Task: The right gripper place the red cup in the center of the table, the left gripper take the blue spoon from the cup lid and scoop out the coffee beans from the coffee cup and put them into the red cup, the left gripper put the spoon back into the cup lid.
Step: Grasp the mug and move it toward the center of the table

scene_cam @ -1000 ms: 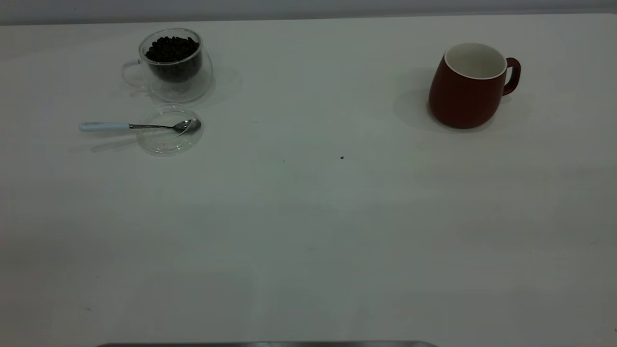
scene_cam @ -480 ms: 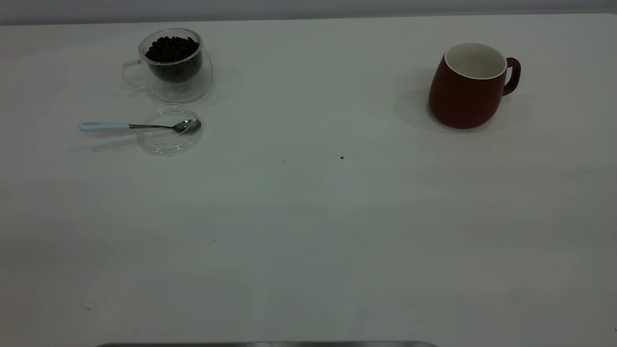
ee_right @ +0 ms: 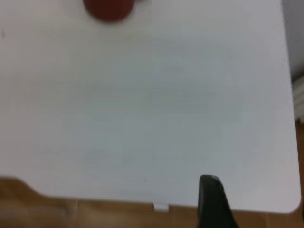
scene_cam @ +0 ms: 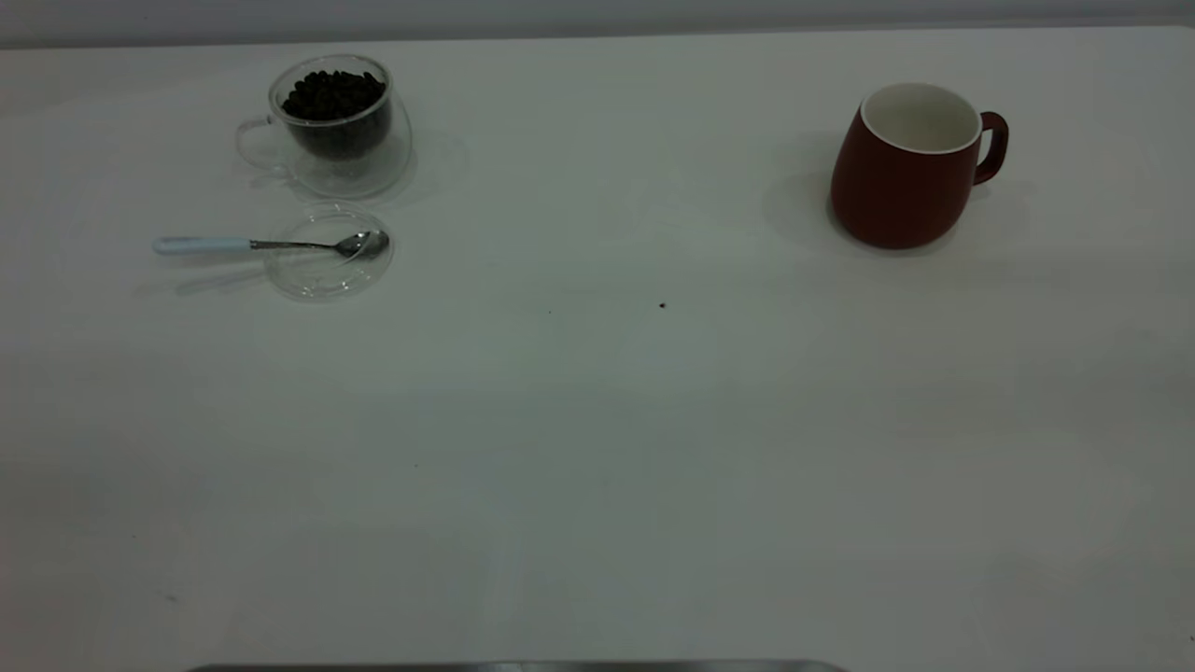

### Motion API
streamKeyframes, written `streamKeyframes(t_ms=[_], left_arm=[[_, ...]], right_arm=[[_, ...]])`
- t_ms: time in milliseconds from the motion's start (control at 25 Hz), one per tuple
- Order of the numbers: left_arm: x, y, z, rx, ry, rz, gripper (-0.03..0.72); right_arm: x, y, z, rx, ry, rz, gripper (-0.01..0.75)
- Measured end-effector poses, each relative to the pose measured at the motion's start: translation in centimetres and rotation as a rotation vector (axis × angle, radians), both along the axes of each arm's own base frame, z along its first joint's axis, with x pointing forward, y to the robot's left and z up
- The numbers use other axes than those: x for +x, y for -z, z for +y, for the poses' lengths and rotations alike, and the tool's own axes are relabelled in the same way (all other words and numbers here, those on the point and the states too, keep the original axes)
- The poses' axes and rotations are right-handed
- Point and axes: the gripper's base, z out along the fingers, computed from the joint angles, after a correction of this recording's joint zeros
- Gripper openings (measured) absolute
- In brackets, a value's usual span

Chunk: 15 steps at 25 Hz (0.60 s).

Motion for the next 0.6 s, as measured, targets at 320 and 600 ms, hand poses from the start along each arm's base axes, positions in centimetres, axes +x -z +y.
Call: streamKeyframes(t_ms=[320, 600], left_arm=[[0.0, 0.0, 0.0, 0.0, 0.0, 0.0, 0.433], [0.0, 0.0, 0.0, -0.001, -0.001, 0.0, 0.433]], right_arm=[[10.2, -0.5, -0.1, -0.093, -0.127, 0.188, 0.479], [18.3, 1.7, -0.1, -0.16, -0.243, 0.319, 0.479]])
